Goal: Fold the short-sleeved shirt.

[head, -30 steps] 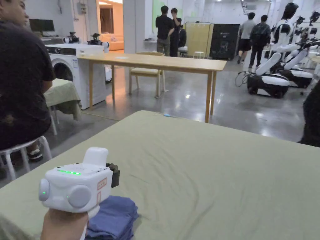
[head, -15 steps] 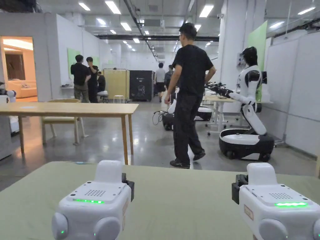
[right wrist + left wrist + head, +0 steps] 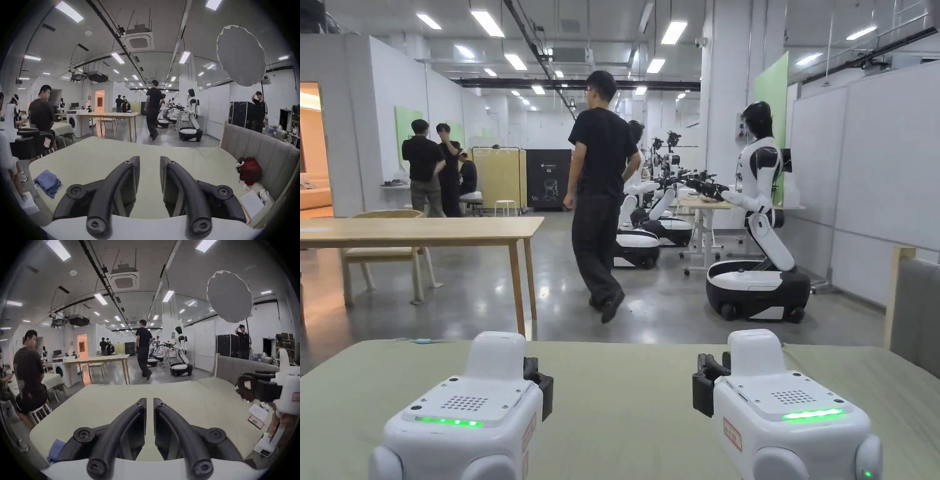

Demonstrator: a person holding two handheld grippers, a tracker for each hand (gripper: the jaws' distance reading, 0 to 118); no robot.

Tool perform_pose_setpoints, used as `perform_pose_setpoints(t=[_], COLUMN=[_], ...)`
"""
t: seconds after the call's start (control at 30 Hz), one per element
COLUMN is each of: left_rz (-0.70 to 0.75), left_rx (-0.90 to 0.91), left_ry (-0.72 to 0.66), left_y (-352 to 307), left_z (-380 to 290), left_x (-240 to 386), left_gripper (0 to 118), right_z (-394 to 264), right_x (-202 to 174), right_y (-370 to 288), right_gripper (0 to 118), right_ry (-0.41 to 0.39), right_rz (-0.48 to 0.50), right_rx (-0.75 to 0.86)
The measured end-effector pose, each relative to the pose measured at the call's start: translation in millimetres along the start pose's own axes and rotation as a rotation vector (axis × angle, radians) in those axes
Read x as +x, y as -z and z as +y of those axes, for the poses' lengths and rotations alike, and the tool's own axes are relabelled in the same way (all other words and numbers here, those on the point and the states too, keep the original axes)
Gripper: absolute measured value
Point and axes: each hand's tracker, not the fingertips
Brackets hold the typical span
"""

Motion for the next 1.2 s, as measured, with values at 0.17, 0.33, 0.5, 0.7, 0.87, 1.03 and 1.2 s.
perform_pose_setpoints(t=[0.17, 0.33, 0.5, 0.7, 0.87, 1.03, 1.2], left_rz=[0.011, 0.017, 0.03, 0.035, 0.032, 0.023, 0.024], left_rx=[-0.008, 0.012, 0.003, 0.022, 0.028, 0.022, 0.009], left_ry=[0.008, 0.002, 0.011, -0.005, -0.043, -0.057, -0.048], left_y=[2, 5, 8, -1, -1, 2, 3], left_z=[-4, -9, -6, -6, -7, -10, -14], left_x=[0, 0, -1, -3, -8, -9, -7], left_gripper=[78, 118, 118, 118, 118, 118, 118], right_z=[0, 1, 5, 16, 20, 22, 18], right_x=[-3, -5, -4, -2, 1, 6, 12], right_y=[0, -6, -6, -12, -24, -21, -20], right_gripper=[87, 118, 118, 118, 118, 118, 118], right_ry=[0.011, 0.027, 0.031, 0.076, 0.171, 0.237, 0.26], right_rz=[0.001, 0.027, -0.012, -0.122, -0.031, -0.086, -0.065], right_rx=[0.005, -0.002, -0.011, -0.038, -0.024, -0.043, -0.045])
